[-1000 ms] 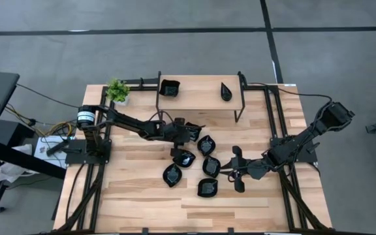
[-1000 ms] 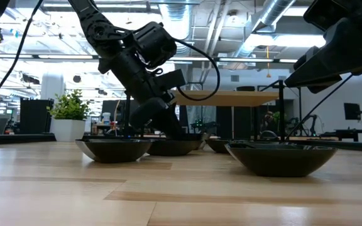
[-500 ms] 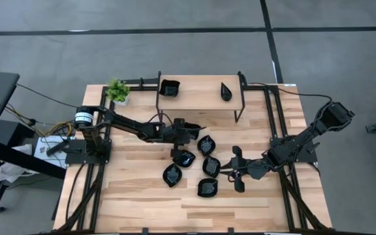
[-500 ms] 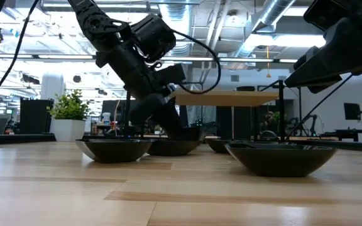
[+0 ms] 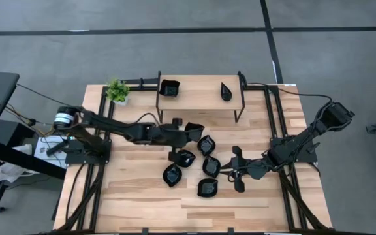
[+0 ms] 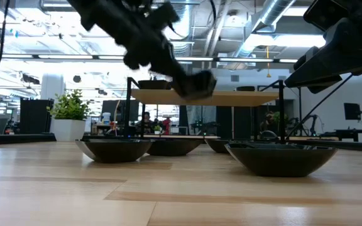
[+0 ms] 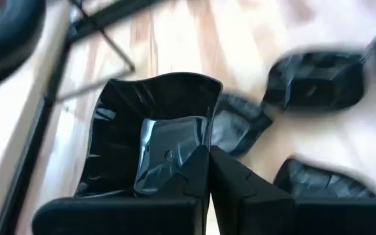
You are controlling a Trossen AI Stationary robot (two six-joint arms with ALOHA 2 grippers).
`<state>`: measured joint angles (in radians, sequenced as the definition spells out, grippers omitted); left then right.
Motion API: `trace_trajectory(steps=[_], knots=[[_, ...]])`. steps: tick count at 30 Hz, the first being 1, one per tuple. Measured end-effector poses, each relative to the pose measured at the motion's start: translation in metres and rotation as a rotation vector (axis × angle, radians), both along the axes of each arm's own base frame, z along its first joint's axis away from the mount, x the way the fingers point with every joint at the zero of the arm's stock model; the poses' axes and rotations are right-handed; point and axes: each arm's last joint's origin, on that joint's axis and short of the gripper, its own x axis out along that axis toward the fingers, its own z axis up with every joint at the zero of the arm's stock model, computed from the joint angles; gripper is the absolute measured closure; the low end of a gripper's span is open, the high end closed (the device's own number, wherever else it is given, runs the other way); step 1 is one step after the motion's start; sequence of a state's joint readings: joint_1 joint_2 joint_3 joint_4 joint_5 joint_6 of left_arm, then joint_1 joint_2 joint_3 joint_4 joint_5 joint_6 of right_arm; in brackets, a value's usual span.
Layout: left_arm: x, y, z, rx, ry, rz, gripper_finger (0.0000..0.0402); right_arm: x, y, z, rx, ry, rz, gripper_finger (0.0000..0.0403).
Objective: Pick & Place Mini shaped plates
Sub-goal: Stack the black distorted square plate on top of the black distorted square plate on the shelf
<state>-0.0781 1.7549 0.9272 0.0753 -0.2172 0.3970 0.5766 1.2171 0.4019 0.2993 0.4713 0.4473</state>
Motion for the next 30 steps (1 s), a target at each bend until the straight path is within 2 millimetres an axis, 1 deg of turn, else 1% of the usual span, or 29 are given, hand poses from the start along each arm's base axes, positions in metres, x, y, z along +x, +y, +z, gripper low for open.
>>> trace_trajectory(steps=[5, 10, 14, 17, 22, 30], knots=[[-0.010, -0.019, 0.028, -0.018, -0.082, -0.052, 0.0392, 0.000, 0.000, 0.000, 0.000, 0.000, 0.000, 0.0333], [-0.025, -0.030, 0.049, -0.033, -0.145, -0.091, 0.0391, 0.000, 0.000, 0.000, 0.009, 0.000, -0.004, 0.0333], [-0.036, -0.029, 0.065, -0.045, -0.199, -0.087, 0.0389, 0.000, 0.000, 0.000, 0.014, 0.000, -0.007, 0.0333], [-0.042, -0.024, 0.073, -0.059, -0.233, -0.064, 0.0393, 0.000, 0.000, 0.000, 0.014, 0.000, -0.007, 0.0333], [-0.052, -0.021, 0.081, -0.061, -0.261, -0.052, 0.0391, 0.000, 0.000, 0.000, 0.014, 0.000, -0.007, 0.0333], [-0.058, -0.019, 0.089, -0.034, -0.276, -0.021, 0.0393, 0.000, 0.000, 0.000, 0.013, 0.000, -0.008, 0.0333]])
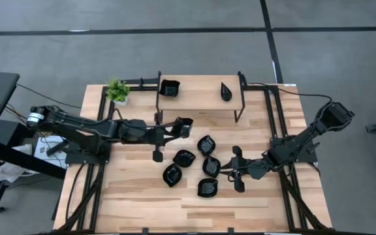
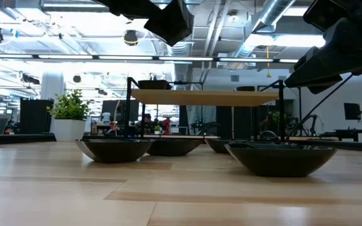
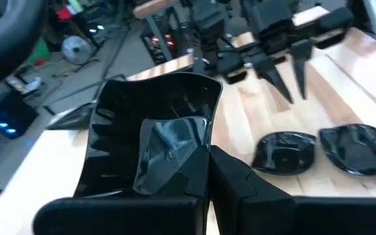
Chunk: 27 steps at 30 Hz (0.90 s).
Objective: Pick & Place Mini shaped plates
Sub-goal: Stack the black distorted square plate on top of the black distorted square plate on the shelf
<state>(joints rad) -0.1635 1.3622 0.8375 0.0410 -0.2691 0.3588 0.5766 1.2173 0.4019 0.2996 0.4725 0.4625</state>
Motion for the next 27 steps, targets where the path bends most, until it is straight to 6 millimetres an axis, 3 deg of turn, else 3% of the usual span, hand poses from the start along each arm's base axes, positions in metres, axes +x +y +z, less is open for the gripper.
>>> trace_trajectory(steps=[9, 19, 27], knots=[[-0.014, 0.019, 0.021, 0.134, -0.041, 0.139, 0.0391, 0.000, 0.000, 0.000, 0.001, 0.000, -0.001, 0.0333], [-0.036, 0.075, 0.040, 0.173, -0.053, 0.332, 0.0385, 0.000, -0.001, 0.000, -0.012, -0.010, -0.032, 0.0333], [-0.043, 0.113, 0.039, 0.162, -0.026, 0.390, 0.0393, 0.000, -0.001, 0.000, -0.014, -0.010, -0.031, 0.0333]])
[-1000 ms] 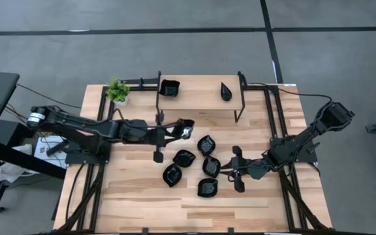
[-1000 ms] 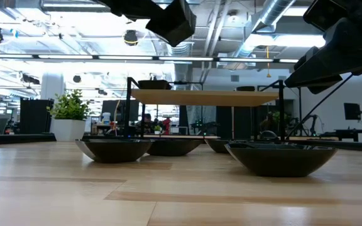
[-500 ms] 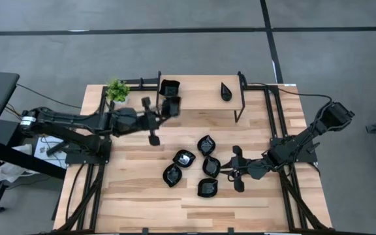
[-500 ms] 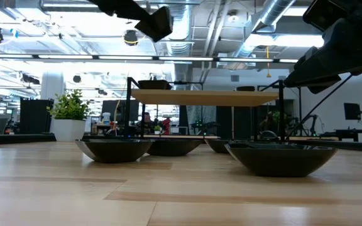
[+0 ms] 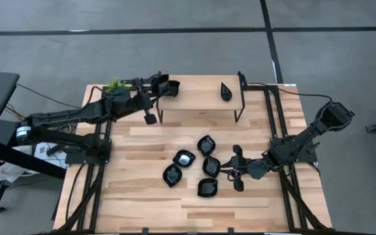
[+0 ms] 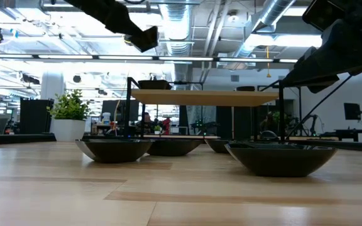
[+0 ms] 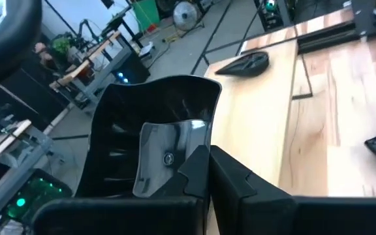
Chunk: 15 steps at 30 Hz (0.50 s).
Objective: Pick & Place Mini shaped plates
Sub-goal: Stack the black distorted square plate on top of the black distorted square plate on the shelf
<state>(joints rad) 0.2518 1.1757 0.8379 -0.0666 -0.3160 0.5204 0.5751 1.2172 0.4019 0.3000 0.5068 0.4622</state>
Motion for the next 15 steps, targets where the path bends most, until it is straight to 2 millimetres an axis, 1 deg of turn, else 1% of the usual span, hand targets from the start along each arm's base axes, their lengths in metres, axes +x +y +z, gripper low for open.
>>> trace_trajectory(steps=[6, 11, 15], knots=[[-0.005, 0.017, -0.001, 0.016, 0.017, 0.047, 0.0390, 0.000, 0.000, 0.000, 0.000, 0.000, 0.000, 0.0333], [-0.005, 0.021, -0.002, 0.015, 0.024, 0.038, 0.0393, 0.000, 0.000, 0.000, 0.000, 0.000, 0.001, 0.0333], [0.000, 0.023, -0.009, 0.014, 0.061, 0.033, 0.0391, 0.000, 0.000, 0.000, 0.000, 0.000, 0.001, 0.0333]])
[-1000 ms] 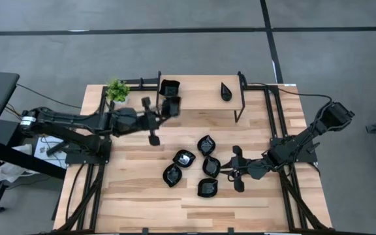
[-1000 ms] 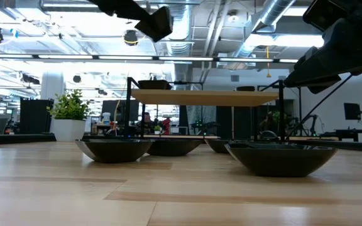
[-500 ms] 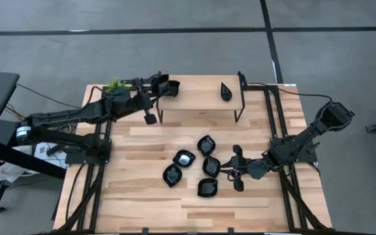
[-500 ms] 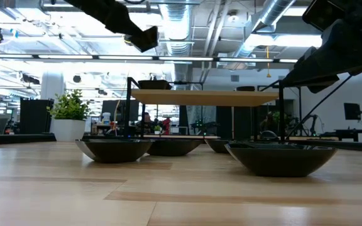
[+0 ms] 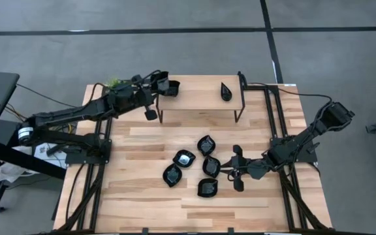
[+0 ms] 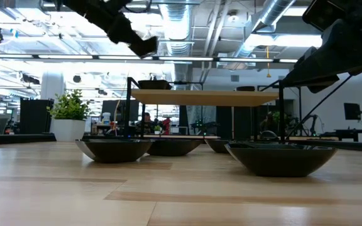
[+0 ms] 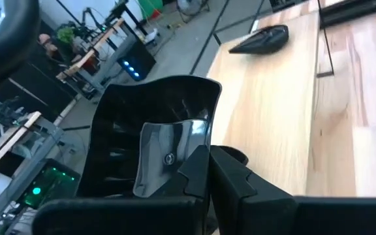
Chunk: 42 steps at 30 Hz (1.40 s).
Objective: Pick & Place Mini shaped plates
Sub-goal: Stack the black distorted square plate on top of the black distorted square plate on the shelf, then put the black leaf shaped plate on the shelf
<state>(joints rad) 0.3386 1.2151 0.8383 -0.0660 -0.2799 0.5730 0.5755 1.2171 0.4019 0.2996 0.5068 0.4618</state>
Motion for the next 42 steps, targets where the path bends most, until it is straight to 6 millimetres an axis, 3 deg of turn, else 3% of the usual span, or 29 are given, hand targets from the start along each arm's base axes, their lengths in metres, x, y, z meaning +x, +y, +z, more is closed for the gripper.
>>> trace_trajectory(steps=[15, 27, 36, 42], knots=[[0.030, 0.015, -0.043, 0.039, 0.157, -0.032, 0.0391, 0.000, 0.000, 0.000, -0.002, -0.001, -0.004, 0.0333], [0.020, 0.042, -0.045, 0.021, 0.162, -0.049, 0.0355, 0.000, -0.001, 0.000, -0.007, -0.003, -0.015, 0.0333], [0.018, 0.044, -0.046, 0.012, 0.162, -0.031, 0.0298, 0.000, -0.001, 0.000, -0.007, -0.003, -0.015, 0.0333], [0.015, 0.044, -0.041, -0.008, 0.119, 0.080, 0.0272, 0.000, -0.001, 0.000, -0.007, -0.003, -0.016, 0.0333]])
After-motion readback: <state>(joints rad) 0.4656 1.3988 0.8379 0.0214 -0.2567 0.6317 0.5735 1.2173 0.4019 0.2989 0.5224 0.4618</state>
